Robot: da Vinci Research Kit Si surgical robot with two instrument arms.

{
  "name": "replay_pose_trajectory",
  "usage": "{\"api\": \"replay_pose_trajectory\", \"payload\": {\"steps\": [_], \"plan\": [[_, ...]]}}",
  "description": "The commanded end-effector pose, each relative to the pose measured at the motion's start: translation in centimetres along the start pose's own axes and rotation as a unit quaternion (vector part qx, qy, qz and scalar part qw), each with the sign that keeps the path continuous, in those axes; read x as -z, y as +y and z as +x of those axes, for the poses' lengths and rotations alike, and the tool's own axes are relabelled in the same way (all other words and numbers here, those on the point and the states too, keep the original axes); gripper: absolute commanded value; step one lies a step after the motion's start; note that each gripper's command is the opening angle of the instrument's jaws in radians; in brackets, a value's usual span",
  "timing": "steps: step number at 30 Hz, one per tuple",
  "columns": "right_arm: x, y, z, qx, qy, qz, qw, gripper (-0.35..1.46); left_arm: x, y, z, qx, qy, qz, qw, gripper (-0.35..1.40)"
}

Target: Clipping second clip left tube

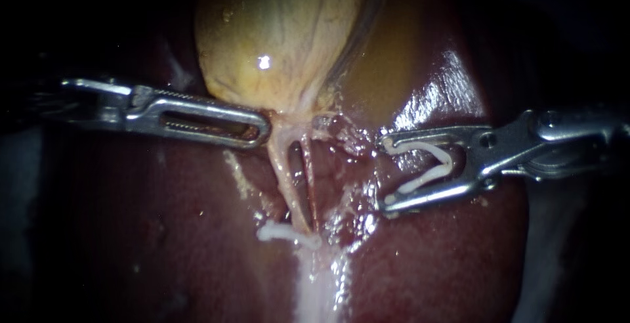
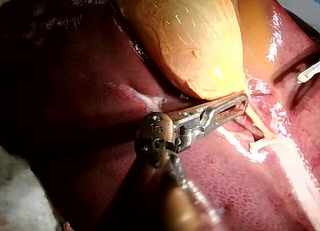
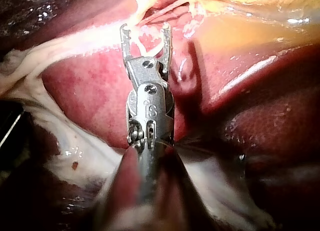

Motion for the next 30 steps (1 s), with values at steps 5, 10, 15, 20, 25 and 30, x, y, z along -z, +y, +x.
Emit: {"api": "replay_pose_trajectory", "payload": {"steps": [5, 10, 15, 20, 25, 30], "plan": [[-0.01, -0.01, 0.01, 0.000, 0.000, 0.000, 1.0000, 0.49, 0.08, 0.09, 0.03, 0.006, 0.003, 0.002, 1.0000, -0.35], [-0.02, -0.02, 0.02, 0.000, 0.000, -0.001, 1.0000, 0.49, 0.14, 0.10, 0.04, 0.006, 0.003, 0.003, 1.0000, -0.35], [-0.12, -0.05, 0.05, -0.001, 0.000, -0.003, 1.0000, 0.49, 0.14, 0.10, 0.04, 0.006, 0.003, 0.003, 1.0000, -0.35], [-0.38, -0.08, 0.01, 0.005, 0.000, -0.004, 1.0000, 0.49, 0.12, 0.10, 0.04, 0.006, 0.003, 0.004, 1.0000, -0.35], [-0.73, -0.08, -0.12, -0.003, 0.000, 0.001, 1.0000, 0.49, 0.12, 0.10, 0.04, 0.007, 0.003, 0.004, 1.0000, -0.35], [-1.07, -0.10, -0.25, -0.010, -0.001, 0.012, 0.9999, 0.49, 0.12, 0.11, 0.04, 0.007, 0.003, 0.004, 1.0000, -0.35]]}}
